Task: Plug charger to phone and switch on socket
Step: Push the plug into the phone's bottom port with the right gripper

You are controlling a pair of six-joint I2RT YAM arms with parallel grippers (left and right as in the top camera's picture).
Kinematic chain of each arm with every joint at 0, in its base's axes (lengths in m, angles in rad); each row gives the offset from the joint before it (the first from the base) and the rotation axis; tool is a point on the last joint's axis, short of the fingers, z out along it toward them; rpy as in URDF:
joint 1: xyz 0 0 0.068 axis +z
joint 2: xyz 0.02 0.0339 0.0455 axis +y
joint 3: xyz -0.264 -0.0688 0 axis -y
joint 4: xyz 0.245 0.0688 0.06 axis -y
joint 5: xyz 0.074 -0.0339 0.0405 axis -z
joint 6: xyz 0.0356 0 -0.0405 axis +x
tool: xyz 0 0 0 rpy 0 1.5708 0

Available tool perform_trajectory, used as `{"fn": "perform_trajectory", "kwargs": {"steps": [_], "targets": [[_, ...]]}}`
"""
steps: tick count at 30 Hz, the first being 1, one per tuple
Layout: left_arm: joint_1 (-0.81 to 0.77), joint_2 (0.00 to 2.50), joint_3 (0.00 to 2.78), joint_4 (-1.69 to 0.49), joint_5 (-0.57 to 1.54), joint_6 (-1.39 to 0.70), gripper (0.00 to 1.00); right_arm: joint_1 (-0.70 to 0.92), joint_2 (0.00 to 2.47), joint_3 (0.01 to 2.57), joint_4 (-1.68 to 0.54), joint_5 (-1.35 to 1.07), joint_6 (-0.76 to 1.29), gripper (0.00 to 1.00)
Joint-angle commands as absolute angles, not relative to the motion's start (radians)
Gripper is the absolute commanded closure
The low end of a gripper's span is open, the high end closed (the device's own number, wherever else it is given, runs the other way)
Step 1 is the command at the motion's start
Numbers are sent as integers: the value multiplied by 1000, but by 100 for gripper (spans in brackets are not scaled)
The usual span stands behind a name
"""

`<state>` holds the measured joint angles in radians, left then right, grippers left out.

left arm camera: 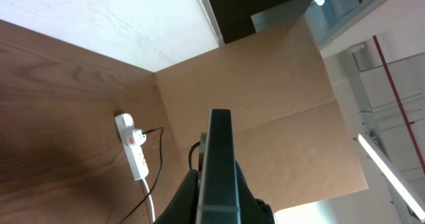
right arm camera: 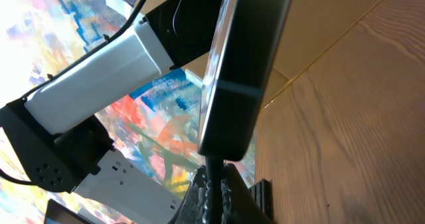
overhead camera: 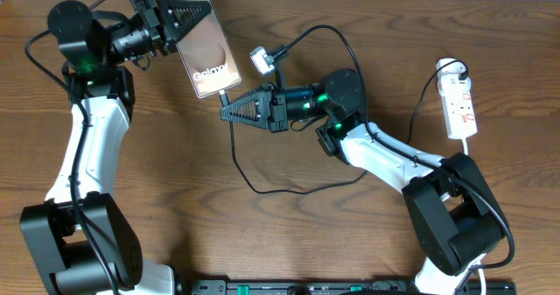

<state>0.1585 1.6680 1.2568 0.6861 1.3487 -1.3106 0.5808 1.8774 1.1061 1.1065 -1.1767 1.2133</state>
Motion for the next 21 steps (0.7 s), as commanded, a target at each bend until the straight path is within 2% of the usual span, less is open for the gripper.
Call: {"fn": "perform_trajectory", "kwargs": {"steps": [1, 21], "targets": [[146, 1649, 1280, 698, 1381, -1306, 93, 574, 1884, 1113, 1107, -1132, 1219, 99], [146, 1649, 1280, 698, 1489, -1231, 93, 574, 1884, 1113, 1107, -1119, 1253, 99]]}}
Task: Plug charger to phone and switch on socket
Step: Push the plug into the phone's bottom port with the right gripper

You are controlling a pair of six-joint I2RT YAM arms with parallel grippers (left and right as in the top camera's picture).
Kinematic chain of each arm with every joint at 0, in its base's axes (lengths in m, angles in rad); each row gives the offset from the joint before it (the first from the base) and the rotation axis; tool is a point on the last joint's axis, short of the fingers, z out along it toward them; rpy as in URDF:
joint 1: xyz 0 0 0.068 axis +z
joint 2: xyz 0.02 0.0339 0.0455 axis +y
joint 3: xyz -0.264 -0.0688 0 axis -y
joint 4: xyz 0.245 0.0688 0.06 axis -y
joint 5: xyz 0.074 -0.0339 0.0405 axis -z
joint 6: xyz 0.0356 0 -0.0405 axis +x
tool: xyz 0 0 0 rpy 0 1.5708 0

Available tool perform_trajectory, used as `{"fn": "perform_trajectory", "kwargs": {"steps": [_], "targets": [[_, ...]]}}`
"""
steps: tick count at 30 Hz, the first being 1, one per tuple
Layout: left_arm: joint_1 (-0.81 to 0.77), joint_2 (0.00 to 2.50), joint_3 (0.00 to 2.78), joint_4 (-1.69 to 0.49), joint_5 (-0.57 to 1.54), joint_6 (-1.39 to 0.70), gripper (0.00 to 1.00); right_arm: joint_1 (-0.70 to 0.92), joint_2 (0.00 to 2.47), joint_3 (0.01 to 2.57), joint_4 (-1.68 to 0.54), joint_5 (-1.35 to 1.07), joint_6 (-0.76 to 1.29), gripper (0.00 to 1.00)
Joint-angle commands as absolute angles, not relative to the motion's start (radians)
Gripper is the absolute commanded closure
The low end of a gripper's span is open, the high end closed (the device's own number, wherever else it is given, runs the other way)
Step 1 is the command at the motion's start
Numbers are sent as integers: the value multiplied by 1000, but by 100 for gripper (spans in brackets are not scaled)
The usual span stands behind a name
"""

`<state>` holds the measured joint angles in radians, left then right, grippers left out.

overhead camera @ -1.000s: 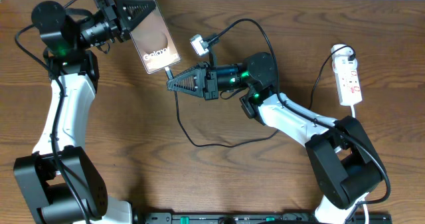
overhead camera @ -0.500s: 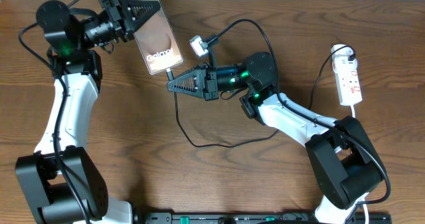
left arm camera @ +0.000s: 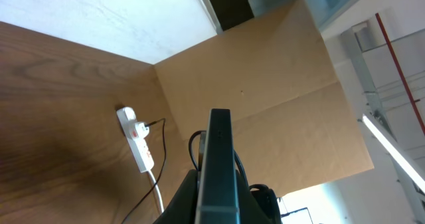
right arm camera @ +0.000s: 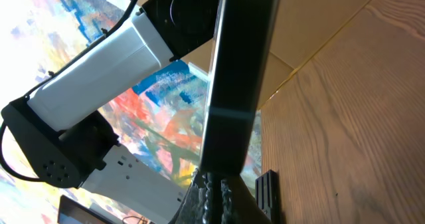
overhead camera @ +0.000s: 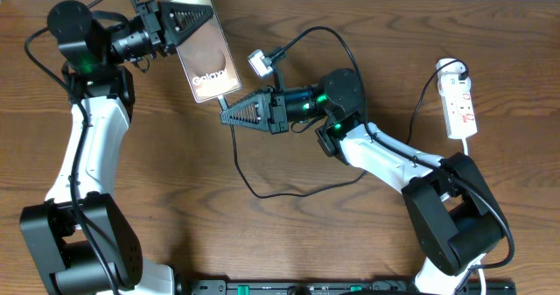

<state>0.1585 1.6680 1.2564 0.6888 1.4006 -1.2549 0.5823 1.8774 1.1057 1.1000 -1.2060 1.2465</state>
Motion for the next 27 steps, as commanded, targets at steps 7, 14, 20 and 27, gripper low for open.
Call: {"fn": "perform_trajectory", "kwargs": {"steps": [7, 14, 20, 27], "targets": [[146, 1649, 1280, 698, 1489, -1231, 93, 574, 1884, 1113, 1107, -1076, 1260, 99], [146, 1649, 1280, 698, 1488, -1231, 93, 580, 1884, 1113, 1108, -1018, 1264, 99], [146, 1649, 1280, 698, 1484, -1230, 92, 584, 1884, 1113, 1108, -976, 1264, 99], [146, 1649, 1280, 698, 1485, -1230, 93, 584, 1884, 1113, 1108, -959, 1264, 99]]}}
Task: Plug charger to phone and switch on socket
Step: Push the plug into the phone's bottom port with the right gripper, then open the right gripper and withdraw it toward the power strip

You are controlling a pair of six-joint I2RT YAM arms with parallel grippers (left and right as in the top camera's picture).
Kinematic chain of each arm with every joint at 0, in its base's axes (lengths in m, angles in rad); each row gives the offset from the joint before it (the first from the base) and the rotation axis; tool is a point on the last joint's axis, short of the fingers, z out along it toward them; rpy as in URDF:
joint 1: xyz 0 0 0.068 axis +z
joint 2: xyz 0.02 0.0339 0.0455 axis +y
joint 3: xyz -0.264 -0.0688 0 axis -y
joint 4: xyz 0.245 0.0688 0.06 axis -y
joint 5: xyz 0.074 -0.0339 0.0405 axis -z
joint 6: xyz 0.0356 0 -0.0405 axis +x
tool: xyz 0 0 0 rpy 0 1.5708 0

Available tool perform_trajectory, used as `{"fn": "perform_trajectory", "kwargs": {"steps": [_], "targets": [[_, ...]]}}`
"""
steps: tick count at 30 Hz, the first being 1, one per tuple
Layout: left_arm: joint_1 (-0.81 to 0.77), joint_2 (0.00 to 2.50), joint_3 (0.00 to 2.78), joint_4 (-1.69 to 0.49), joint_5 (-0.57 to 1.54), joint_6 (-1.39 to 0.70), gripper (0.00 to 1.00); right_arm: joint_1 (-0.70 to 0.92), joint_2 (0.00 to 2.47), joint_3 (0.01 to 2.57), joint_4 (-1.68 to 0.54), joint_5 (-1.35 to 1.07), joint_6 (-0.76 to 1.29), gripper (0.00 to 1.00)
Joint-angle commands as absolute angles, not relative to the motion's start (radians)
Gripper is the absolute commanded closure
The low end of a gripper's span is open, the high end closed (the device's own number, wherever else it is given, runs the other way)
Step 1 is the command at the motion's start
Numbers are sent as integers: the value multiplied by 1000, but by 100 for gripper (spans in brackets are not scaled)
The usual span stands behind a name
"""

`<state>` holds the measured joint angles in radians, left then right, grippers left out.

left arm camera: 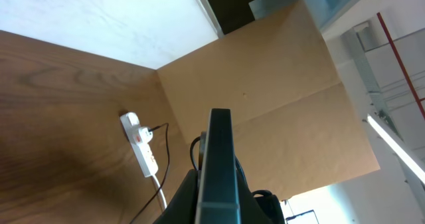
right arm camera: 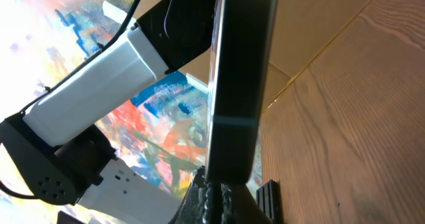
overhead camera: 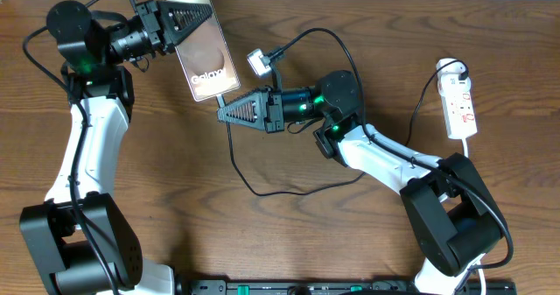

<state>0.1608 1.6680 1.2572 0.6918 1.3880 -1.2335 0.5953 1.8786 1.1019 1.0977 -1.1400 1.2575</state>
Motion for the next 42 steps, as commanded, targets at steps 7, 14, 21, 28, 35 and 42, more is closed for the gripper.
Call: {"fn": "perform_trajectory", "kwargs": {"steps": [7, 14, 21, 28, 35, 42], "targets": [[146, 1649, 1280, 698, 1485, -1230, 93, 583, 1884, 1113, 1108, -949, 1272, 99], [146, 1649, 1280, 698, 1485, -1230, 93, 583, 1884, 1113, 1107, -953, 1279, 99], [157, 1649, 1280, 698, 1468, -1219, 93, 583, 1884, 1113, 1107, -997, 1289, 14], [244, 1649, 1280, 697, 1429, -1220, 93, 583, 1884, 1113, 1106, -1106, 1252, 1], [312, 1649, 1280, 653, 1437, -1224, 93, 569, 1884, 1113, 852, -1109, 1168, 1], [319, 1649, 1280, 652, 1478, -1223, 93, 533, 1883, 1114, 359, -971, 922, 1]]}}
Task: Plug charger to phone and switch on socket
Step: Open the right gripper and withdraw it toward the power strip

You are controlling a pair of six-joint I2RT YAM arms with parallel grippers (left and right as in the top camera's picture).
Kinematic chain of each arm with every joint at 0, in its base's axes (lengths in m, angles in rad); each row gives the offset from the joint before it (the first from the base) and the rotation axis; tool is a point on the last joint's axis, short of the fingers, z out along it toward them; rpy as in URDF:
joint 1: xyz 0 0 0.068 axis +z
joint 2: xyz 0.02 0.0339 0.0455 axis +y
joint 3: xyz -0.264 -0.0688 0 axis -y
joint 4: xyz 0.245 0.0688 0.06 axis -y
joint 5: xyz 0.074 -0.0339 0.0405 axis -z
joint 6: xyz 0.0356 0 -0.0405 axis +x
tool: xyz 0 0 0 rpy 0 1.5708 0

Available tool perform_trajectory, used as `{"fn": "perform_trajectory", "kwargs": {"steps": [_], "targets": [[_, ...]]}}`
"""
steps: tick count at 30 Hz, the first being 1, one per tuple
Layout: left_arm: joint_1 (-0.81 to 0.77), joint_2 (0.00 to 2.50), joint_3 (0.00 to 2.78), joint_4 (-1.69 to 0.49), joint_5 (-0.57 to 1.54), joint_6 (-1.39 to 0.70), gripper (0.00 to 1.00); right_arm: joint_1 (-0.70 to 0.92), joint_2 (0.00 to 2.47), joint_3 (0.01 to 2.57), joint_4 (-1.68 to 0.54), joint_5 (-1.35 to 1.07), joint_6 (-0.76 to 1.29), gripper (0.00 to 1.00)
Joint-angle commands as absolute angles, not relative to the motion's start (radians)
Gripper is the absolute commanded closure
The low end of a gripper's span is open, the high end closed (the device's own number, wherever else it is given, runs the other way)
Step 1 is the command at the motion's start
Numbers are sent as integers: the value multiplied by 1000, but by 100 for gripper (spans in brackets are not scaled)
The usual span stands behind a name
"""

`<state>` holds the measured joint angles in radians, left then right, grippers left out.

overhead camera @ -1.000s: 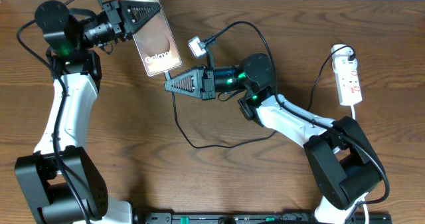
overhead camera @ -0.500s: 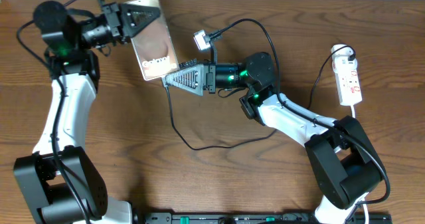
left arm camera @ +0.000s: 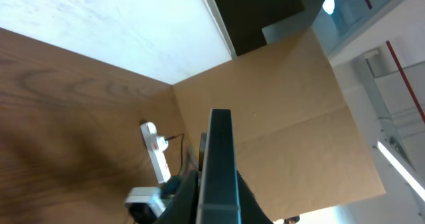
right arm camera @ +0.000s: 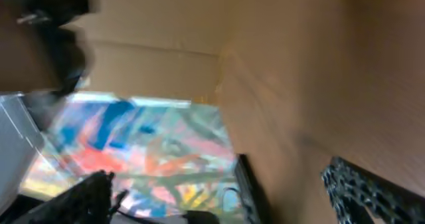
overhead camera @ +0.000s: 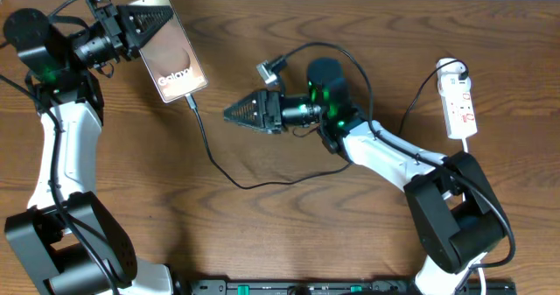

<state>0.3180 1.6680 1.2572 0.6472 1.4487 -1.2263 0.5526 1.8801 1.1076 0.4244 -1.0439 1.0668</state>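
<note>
My left gripper (overhead camera: 149, 19) is shut on the upper end of the phone (overhead camera: 172, 60), held tilted above the table's far left with its "Galaxy" screen lit. In the left wrist view the phone (left arm camera: 219, 164) shows edge-on between the fingers. The black charger cable (overhead camera: 210, 155) hangs from the phone's lower edge, loops across the table and runs to a plug in the white power strip (overhead camera: 460, 98) at the far right. My right gripper (overhead camera: 232, 114) is open mid-table, right of the phone and clear of the cable. In its own view the right gripper (right arm camera: 222, 191) holds nothing.
The power strip (left arm camera: 156, 161) lies small and far off in the left wrist view. The cable's slack (overhead camera: 289, 186) lies in a loop on the wood in front of the right arm. A brown board stands along the table's right side.
The right gripper has let go of the cable plug and stands open. The left arm has carried the phone left and farther back, with the cable still hanging from its lower edge.
The right gripper was shut on the cable plug just under the phone's lower edge. At the following two moments it held the plug against that edge. Now the plug stays in the phone, the right gripper is open and the phone is farther left.
</note>
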Motion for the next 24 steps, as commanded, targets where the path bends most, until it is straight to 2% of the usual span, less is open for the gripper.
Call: {"fn": "perform_trajectory", "kwargs": {"steps": [1, 4, 9, 11, 17, 24], "targets": [[319, 1649, 1280, 652, 1479, -1223, 93, 519, 1878, 1114, 282, -948, 880, 1], [319, 1649, 1280, 652, 1485, -1204, 93, 481, 1853, 1119, 99, -894, 766, 2], [311, 1649, 1264, 651, 1492, -1174, 93, 433, 1717, 1170, -334, -606, 550, 3], [295, 1649, 1246, 619, 1484, -1132, 93, 434, 1629, 1195, -459, -464, 525, 2], [250, 1649, 1197, 417, 1390, -962, 92, 434, 1463, 1225, -621, -274, 522, 1], [176, 1650, 1180, -67, 1139, -555, 93, 434, 1346, 1228, -720, -168, 522, 1]]}}
